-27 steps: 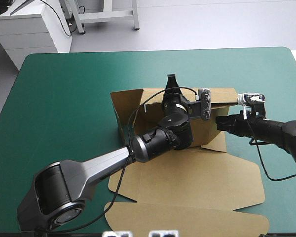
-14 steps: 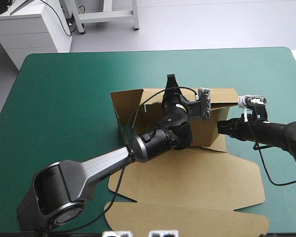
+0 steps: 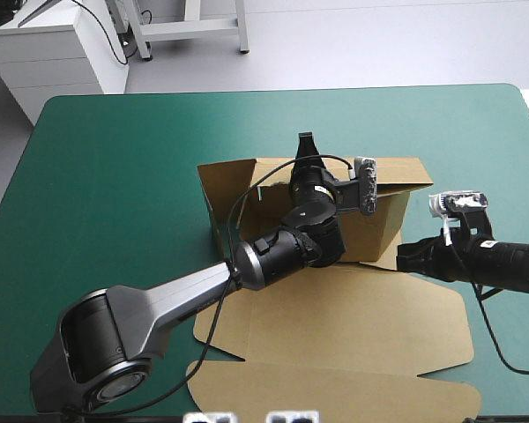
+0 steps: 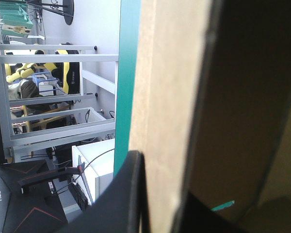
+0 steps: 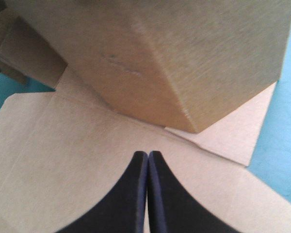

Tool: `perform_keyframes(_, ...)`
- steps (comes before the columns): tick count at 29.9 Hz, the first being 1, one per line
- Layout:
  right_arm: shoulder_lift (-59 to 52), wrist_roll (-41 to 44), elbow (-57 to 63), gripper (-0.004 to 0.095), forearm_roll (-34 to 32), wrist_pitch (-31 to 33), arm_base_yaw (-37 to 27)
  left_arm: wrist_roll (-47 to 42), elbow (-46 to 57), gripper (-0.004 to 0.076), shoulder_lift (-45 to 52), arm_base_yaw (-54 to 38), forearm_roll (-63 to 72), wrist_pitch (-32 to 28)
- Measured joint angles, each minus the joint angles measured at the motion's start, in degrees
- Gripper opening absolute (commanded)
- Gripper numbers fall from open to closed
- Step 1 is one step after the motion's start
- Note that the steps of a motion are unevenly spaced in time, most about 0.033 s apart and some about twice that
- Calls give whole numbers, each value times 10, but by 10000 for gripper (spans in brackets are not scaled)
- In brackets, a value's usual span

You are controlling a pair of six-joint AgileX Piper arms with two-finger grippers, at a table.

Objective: Fold the box

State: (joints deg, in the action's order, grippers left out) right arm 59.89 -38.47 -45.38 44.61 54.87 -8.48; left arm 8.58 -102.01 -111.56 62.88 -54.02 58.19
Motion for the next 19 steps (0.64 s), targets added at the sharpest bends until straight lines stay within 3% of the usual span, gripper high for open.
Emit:
perform_keyframes(4,-6,-17,0,-18,32,37,0,0,0,-8,0,0,0,0)
perform_keyframes(12,32,-101,0,-18,94,30,2,0,0,-8,0,0,0,-2)
perform_keyframes(19,82,-237,0,-18,151,18,2,0,0,-8,0,0,0,-2)
